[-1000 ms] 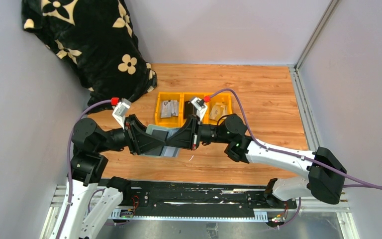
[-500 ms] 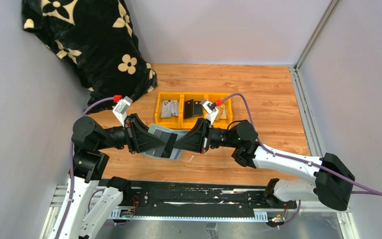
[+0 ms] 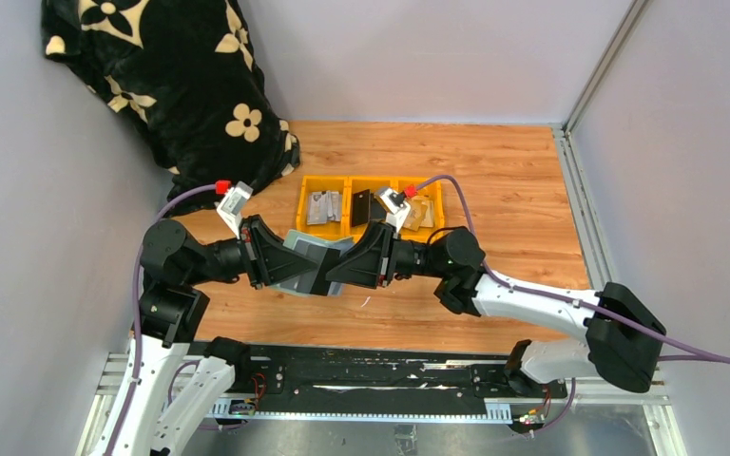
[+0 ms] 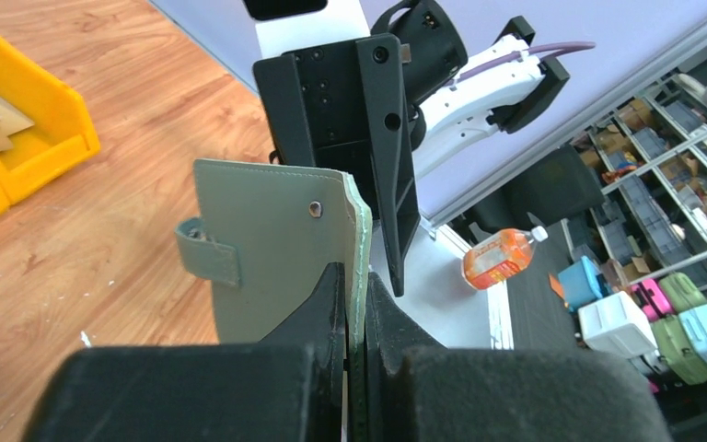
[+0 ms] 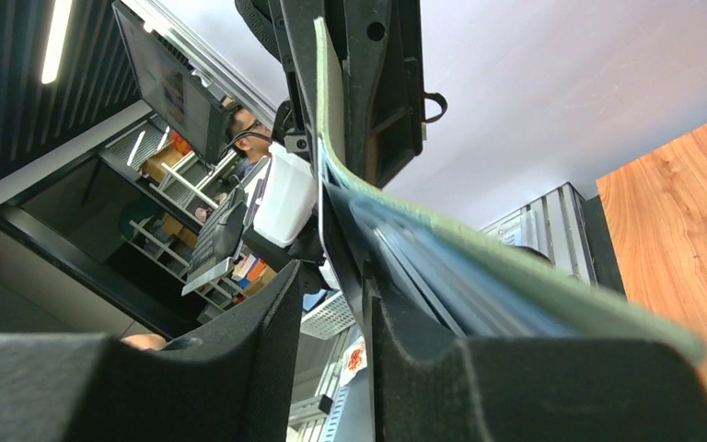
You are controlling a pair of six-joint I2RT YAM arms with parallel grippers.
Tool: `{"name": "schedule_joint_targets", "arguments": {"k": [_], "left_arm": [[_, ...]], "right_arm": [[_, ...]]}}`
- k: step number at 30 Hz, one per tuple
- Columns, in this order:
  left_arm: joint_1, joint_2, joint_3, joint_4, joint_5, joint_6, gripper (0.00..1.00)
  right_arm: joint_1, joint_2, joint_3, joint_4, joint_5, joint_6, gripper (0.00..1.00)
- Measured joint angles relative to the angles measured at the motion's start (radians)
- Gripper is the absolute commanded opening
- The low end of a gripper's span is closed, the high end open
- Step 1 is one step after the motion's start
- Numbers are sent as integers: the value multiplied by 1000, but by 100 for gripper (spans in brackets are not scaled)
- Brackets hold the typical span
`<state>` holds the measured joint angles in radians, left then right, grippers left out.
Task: Take the credit cards out of the card holder
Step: Remove the credit card from the card holder.
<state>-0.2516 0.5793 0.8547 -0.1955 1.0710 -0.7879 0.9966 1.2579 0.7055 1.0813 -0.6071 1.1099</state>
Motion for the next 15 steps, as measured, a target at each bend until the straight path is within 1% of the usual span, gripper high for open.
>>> {"name": "schedule_joint_targets", "arguments": {"k": [1, 2, 4, 6, 9, 12, 15], "left_arm": [[0, 0, 0, -6, -8, 8, 0], [0, 0, 1, -17, -13, 17, 0], [0, 0, 3, -32, -18, 30, 0], [0, 0, 12, -48, -19, 48, 0], [-2, 4, 37, -101, -29, 95, 0], [-7, 24, 82, -198, -56, 187, 0], [-6, 48, 134, -296, -106, 305, 0]], "right_arm": [[0, 13, 9, 10, -3, 5, 23], [0, 24, 18, 18, -7, 12, 19], [0, 39, 34, 27, -10, 18, 7], [0, 50, 39, 34, -12, 26, 0], [-3, 52, 35, 36, -11, 27, 0], [-24, 32, -1, 35, -14, 27, 0], [-94, -31, -74, 4, -34, 23, 0]]}}
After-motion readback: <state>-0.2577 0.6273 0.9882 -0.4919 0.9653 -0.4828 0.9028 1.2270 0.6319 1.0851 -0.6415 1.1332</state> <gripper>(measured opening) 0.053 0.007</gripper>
